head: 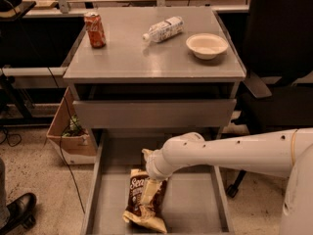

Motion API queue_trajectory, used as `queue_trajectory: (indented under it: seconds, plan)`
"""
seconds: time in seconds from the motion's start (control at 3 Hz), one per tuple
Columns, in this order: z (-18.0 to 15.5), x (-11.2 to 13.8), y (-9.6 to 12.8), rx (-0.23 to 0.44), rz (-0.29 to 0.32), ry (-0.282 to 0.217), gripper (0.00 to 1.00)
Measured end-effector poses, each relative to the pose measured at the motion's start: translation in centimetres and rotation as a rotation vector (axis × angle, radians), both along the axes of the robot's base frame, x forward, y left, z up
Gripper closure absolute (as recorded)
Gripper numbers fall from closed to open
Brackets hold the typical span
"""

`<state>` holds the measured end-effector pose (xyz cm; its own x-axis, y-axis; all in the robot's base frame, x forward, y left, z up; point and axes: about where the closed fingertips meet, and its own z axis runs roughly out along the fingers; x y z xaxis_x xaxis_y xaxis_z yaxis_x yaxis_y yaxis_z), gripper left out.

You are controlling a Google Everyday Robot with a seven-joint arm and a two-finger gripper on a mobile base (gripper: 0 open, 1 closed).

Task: Pick brown chip bag from middle drawer and place on counter

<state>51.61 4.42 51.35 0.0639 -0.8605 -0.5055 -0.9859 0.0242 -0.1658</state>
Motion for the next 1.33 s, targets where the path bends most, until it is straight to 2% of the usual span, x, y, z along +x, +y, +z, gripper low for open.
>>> queue_trajectory:
  seconds: [0.33,0.67,1.0,1.33]
  plan:
    - [-3.5,1.1,-0.4,-0.025,0.090,-0.004,0.00]
    - [-8.7,1.2,-0.7,-0.014,0.235,0.009,0.00]
    - [-11.6,0.9,-1.0,-0.005,0.338,0.006,0.00]
    - [-13.1,0.9,-1.1,-0.002,0.384,0.009,0.19]
